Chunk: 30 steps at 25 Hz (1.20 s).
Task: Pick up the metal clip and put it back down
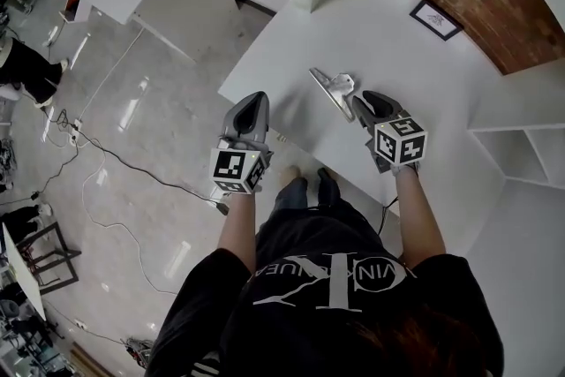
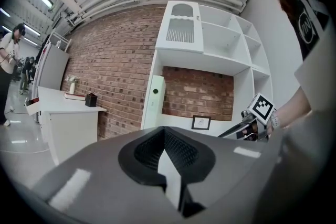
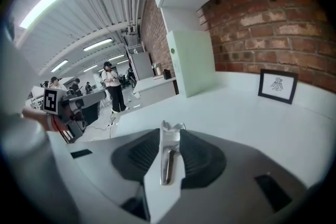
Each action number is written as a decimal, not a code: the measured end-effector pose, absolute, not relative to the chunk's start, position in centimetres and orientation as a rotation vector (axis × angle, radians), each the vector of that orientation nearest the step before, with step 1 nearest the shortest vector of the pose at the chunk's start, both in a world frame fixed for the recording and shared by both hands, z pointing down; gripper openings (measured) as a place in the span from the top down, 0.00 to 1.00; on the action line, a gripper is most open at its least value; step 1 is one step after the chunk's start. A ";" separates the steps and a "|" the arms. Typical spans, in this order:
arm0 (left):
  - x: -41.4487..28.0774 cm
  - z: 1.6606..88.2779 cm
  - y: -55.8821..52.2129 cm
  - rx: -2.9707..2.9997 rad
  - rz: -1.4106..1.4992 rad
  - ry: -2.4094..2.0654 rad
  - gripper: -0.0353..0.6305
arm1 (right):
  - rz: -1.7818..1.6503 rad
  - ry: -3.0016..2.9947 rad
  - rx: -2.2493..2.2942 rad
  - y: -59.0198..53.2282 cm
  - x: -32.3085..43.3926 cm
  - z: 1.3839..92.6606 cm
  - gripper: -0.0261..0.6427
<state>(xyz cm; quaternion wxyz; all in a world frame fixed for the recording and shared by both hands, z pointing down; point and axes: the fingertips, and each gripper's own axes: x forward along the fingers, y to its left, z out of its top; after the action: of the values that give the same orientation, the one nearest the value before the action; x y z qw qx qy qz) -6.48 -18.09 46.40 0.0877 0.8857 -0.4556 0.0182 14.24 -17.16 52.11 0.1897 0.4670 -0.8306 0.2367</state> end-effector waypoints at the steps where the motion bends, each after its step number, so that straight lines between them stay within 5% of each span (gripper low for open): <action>1: -6.4 46.6 -18.2 2.626 0.055 -1.365 0.97 | 0.670 -2.336 1.300 -17.6 14.3 52.3 0.84; 30: -4.1 50.1 -18.4 2.527 0.078 -1.414 0.97 | 0.918 -2.320 1.042 -22.0 12.4 57.1 0.82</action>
<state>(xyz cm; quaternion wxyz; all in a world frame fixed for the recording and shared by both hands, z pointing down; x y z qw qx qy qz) -4.13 -18.43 50.09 0.1220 0.8659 -0.4844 0.0269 12.42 -22.01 57.14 0.2172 0.3761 -0.8375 0.3316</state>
